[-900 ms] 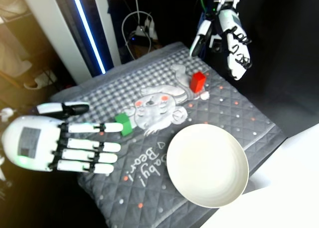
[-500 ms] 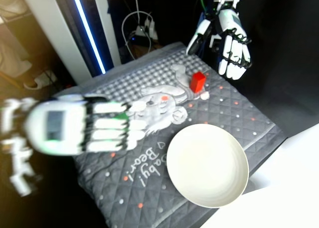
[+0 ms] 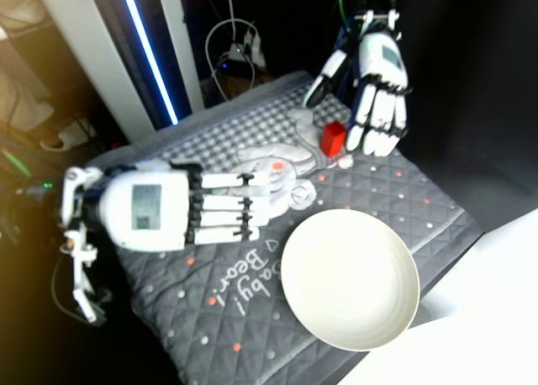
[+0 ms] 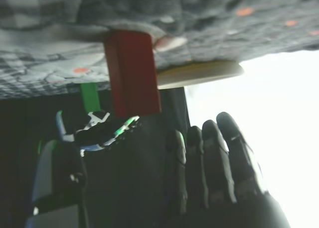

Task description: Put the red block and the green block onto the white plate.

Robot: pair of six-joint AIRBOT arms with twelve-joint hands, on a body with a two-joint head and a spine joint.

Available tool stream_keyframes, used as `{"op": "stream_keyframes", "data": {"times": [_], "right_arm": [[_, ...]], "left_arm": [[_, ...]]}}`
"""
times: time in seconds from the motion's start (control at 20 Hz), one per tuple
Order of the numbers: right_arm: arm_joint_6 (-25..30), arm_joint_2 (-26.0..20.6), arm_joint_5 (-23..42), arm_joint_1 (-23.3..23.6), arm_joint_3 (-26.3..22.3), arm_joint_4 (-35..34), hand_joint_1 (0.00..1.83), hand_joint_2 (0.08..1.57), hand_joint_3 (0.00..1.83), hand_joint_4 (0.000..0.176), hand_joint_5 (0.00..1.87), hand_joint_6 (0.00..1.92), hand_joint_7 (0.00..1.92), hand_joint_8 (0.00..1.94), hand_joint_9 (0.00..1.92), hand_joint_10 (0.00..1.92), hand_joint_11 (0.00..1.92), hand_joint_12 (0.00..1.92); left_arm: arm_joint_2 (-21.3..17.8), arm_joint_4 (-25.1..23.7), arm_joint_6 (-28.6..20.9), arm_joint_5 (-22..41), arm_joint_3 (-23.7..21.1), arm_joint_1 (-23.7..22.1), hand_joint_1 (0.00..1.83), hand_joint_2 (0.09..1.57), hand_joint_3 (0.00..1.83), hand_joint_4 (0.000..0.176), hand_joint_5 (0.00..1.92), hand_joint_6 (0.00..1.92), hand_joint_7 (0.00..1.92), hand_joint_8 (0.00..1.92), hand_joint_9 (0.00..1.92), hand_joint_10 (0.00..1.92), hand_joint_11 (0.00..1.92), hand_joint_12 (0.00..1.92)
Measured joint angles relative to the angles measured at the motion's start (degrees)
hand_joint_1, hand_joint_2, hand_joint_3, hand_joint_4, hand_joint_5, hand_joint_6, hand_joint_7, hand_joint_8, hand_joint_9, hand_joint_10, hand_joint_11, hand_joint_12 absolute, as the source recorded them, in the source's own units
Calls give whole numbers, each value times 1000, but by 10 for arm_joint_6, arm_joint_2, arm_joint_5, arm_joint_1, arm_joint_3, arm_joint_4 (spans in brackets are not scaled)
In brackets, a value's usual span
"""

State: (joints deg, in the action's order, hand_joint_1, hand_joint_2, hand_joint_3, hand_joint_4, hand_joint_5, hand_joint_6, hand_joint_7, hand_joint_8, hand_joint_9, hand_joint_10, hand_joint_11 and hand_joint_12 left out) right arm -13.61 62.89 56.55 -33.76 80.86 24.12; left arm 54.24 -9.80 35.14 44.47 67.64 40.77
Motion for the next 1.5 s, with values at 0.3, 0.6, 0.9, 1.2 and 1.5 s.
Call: {"op": "stream_keyframes", "data": {"times": [0.3, 0.6, 0.9, 1.2, 1.5], "right_arm": [[1, 0, -15, 0, 3, 6, 907, 956, 0, 34, 478, 4, 436, 6, 393, 12, 141, 704], [1, 1, -16, 0, 5, 5, 1029, 979, 0, 0, 839, 12, 882, 20, 893, 49, 524, 1003], [2, 5, -15, 0, 5, 5, 1283, 1049, 3, 0, 1236, 285, 1090, 1029, 915, 981, 590, 1614], [2, 6, -14, 0, 6, 5, 1266, 1099, 6, 0, 1200, 401, 911, 1314, 760, 1419, 618, 1792], [2, 12, -12, 14, 27, -12, 1272, 1096, 2, 0, 1193, 324, 967, 1281, 948, 1671, 900, 1876]], "left_arm": [[5, -10, 0, -45, 9, -3, 943, 858, 6, 0, 442, 3, 439, 11, 403, 4, 95, 759], [11, -12, 0, -54, 12, -6, 892, 905, 0, 0, 653, 5, 699, 11, 627, 37, 83, 1188], [28, -5, 0, -54, 19, -6, 1252, 1123, 1, 0, 1116, 480, 899, 1339, 698, 1528, 461, 1909], [35, -1, 0, -46, 26, -6, 1271, 1100, 0, 0, 1150, 426, 967, 1275, 886, 1211, 679, 1645], [78, 2, 2, -40, 71, -70, 1275, 1089, 0, 0, 1187, 375, 981, 1229, 871, 1085, 602, 1532]]}}
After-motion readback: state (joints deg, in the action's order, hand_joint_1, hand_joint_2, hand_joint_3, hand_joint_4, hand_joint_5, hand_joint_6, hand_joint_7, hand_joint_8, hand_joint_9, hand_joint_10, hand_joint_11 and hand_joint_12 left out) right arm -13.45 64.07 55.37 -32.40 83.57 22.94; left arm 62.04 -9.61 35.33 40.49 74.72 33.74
